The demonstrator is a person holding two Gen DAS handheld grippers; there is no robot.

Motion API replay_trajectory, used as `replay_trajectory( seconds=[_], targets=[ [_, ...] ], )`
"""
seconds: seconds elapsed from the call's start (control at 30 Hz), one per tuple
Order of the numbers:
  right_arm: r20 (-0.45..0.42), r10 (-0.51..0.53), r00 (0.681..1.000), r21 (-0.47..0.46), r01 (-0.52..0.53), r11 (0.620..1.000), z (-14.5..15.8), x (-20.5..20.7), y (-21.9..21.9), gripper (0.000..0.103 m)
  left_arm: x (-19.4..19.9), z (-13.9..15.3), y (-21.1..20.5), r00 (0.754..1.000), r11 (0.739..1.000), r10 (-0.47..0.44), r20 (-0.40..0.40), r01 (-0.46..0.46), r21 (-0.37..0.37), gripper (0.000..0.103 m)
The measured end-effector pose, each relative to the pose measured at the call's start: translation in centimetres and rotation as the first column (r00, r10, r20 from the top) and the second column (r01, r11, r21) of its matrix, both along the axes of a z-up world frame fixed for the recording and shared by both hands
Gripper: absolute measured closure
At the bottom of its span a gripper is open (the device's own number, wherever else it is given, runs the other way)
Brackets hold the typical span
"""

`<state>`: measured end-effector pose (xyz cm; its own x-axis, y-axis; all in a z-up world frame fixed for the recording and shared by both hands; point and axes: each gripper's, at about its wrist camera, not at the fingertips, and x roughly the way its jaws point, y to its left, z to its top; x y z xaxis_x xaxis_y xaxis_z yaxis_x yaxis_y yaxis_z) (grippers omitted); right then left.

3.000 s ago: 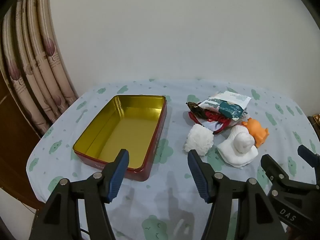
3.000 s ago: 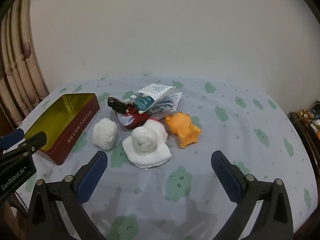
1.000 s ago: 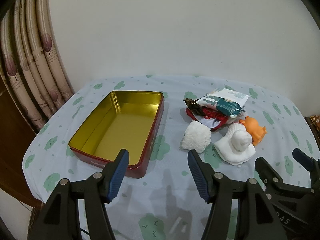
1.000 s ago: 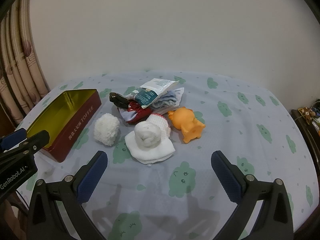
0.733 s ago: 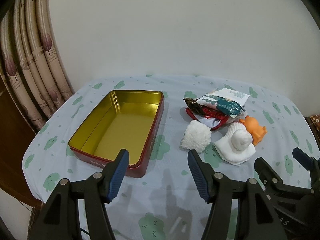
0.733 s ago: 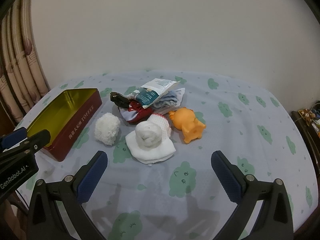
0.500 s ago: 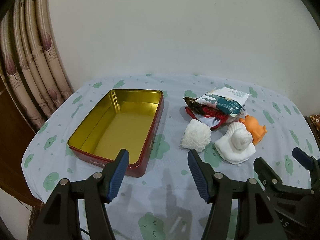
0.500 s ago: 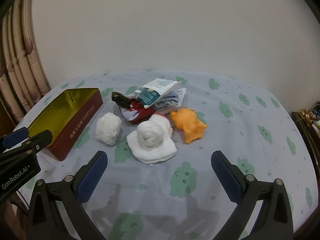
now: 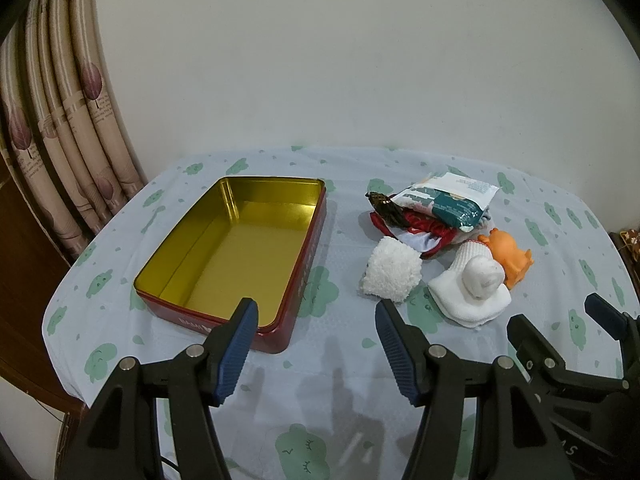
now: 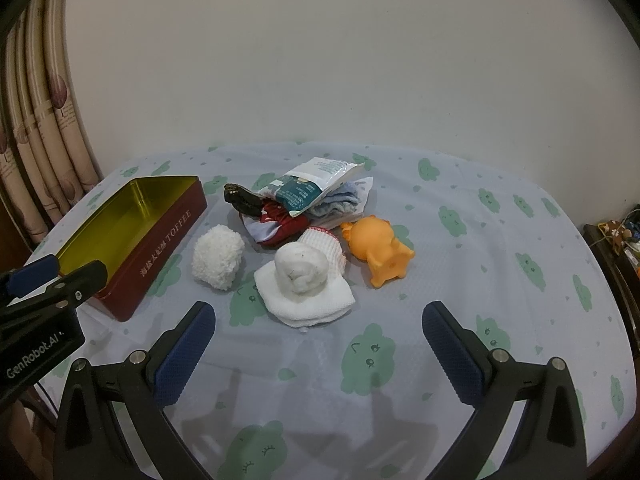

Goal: Organize soft objects
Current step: 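Reach the left gripper to the white fluffy pompom and close on it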

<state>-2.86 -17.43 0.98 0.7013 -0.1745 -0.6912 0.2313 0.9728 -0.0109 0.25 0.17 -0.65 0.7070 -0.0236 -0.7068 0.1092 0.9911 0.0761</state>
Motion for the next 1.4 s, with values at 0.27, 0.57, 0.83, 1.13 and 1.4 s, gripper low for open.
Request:
replay_trajectory(
  seconds=[0.27,0.57,0.83,1.13,1.4],
  targets=[
    [0.004,-0.001,1.000,0.004,0.001,1.000,0.0,-0.1,-0.1,0.000,0.2,-0.4,0.0,1.000,1.000,-0.009,-0.010,0.009,-0.005,0.040],
    [0.002,-0.021,1.000,-0.022,0.021,1.000,-0.1,-0.1,-1.4,0.000,1.1,-1.7,-0.2,0.998,0.999,-0.051,-0.038,0.051,0.003,0.040],
    [0.017,-0.070,0.997,-0.017,0.070,0.997,-0.1,-0.2,-3.8,0.000,3.6,-2.4,-2.1,0.977,0.980,-0.198,-0.086,0.195,-0.040,0.040],
    [0.014,-0.086,0.996,0.020,0.086,0.996,-0.8,0.1,-4.8,0.000,8.2,-4.4,-5.0,0.930,0.947,-0.320,-0.182,0.311,-0.077,0.040],
    [0.002,-0.100,0.995,0.068,0.099,0.993,-1.7,0.4,-6.0,0.000,11.4,-7.1,-6.5,0.923,0.957,-0.291,-0.250,0.287,-0.052,0.040]
  ],
)
